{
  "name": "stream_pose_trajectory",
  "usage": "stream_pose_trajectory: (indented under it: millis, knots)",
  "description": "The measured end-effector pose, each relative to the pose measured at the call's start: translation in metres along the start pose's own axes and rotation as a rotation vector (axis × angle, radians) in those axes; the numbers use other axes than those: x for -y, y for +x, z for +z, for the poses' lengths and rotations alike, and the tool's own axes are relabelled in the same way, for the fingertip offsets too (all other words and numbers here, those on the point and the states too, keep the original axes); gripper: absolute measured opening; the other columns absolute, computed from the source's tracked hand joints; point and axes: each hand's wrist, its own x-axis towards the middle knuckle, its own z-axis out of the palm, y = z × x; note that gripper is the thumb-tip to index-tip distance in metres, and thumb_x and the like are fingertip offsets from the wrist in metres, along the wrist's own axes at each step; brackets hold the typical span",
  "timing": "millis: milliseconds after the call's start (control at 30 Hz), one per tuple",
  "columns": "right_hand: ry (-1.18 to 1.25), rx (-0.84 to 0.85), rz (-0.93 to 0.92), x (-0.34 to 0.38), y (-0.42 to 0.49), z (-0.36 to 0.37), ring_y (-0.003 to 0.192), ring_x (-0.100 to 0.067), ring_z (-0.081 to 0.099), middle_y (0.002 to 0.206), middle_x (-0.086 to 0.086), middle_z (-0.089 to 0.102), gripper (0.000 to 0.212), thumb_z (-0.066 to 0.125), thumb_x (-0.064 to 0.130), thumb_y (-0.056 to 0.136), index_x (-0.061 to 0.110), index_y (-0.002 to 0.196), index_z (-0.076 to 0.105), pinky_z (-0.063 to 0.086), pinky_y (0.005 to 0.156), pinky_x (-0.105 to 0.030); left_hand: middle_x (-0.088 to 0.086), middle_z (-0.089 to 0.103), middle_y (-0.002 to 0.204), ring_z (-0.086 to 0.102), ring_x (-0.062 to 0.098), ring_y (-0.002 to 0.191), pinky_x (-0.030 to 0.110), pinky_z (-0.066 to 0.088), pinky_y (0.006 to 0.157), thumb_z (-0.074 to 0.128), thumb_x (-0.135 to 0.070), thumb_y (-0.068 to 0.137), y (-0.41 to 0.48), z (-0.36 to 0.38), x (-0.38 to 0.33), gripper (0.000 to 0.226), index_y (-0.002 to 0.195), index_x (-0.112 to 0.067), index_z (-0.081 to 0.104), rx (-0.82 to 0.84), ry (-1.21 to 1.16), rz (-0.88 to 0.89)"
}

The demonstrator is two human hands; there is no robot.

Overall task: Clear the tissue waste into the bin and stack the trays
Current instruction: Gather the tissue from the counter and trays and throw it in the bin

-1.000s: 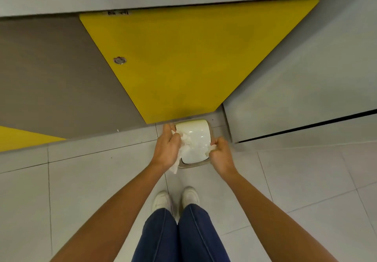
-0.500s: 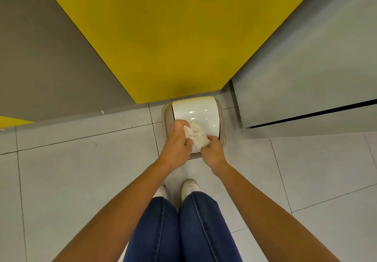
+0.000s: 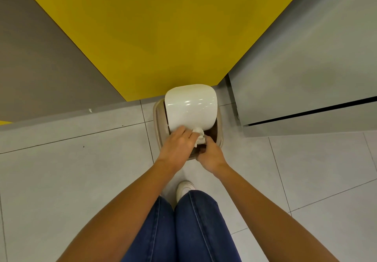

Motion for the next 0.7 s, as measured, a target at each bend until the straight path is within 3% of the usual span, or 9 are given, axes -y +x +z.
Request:
stream_pose_trajectory:
  millis: [67, 133, 200, 433, 533, 700]
  knots:
    - [0.029, 0.0, -0.007, 0.0, 0.0, -0.001, 0.124, -0.024, 0.049, 0.137, -0.008, 0.049, 0.064, 0.055, -0.005, 0.088, 0.014, 0.143, 0.03, 0.042, 0.1, -0.029, 0.011, 0.068, 0.101, 0.063, 0.023, 0.095, 0.029, 0.055, 0.075, 0.087, -0.013, 0.058, 0.004, 0.002, -0.006, 0.061, 0.114, -0.006, 0.063, 0.081, 0.05, -0.001]
    - [0.049, 0.001, -0.003, 0.0, 0.0, -0.002, 0.127, -0.025, 0.047, 0.14, -0.007, 0.046, 0.065, 0.054, -0.005, 0.088, 0.016, 0.144, 0.029, 0.042, 0.102, -0.032, 0.013, 0.053, 0.128, 0.048, 0.023, 0.119, 0.029, 0.047, 0.092, 0.061, -0.01, 0.087, 0.007, 0.008, -0.01, 0.053, 0.136, -0.007, 0.04, 0.168, 0.081, -0.032]
    - [0.063, 0.006, -0.004, 0.002, 0.0, -0.002, 0.129, -0.025, 0.045, 0.143, -0.006, 0.043, 0.065, 0.054, -0.005, 0.089, 0.017, 0.145, 0.029, 0.042, 0.105, -0.036, 0.013, 0.045, 0.136, 0.041, 0.025, 0.126, 0.032, 0.045, 0.095, 0.052, -0.011, 0.093, 0.007, 0.013, -0.011, 0.057, 0.144, -0.011, 0.026, 0.187, 0.062, -0.102]
    - [0.026, -0.015, -0.038, 0.015, -0.016, -0.01, 0.126, -0.024, 0.048, 0.139, -0.008, 0.047, 0.056, 0.054, -0.003, 0.089, 0.012, 0.141, 0.035, 0.041, 0.106, -0.035, 0.009, 0.054, 0.128, 0.053, 0.025, 0.116, 0.032, 0.047, 0.093, 0.053, -0.008, 0.092, -0.007, -0.008, -0.009, 0.046, 0.136, -0.014, 0.04, 0.152, -0.04, -0.161]
    - [0.025, -0.029, -0.042, 0.03, -0.033, -0.018, 0.123, -0.023, 0.049, 0.137, -0.009, 0.047, 0.05, 0.051, 0.001, 0.092, 0.012, 0.139, 0.037, 0.041, 0.102, -0.03, 0.01, 0.056, 0.125, 0.057, 0.026, 0.109, 0.031, 0.048, 0.084, 0.05, -0.006, 0.093, -0.017, -0.035, -0.013, 0.044, 0.135, -0.013, 0.041, 0.108, -0.097, -0.204]
    - [0.013, -0.075, -0.059, 0.071, -0.08, -0.04, 0.12, -0.023, 0.05, 0.136, -0.006, 0.047, 0.045, 0.053, 0.007, 0.093, 0.015, 0.136, 0.042, 0.045, 0.095, -0.028, 0.008, 0.058, 0.127, 0.06, 0.025, 0.106, 0.031, 0.05, 0.084, 0.054, -0.014, 0.093, -0.043, -0.1, -0.032, 0.043, 0.135, -0.017, 0.044, 0.042, -0.235, -0.325]
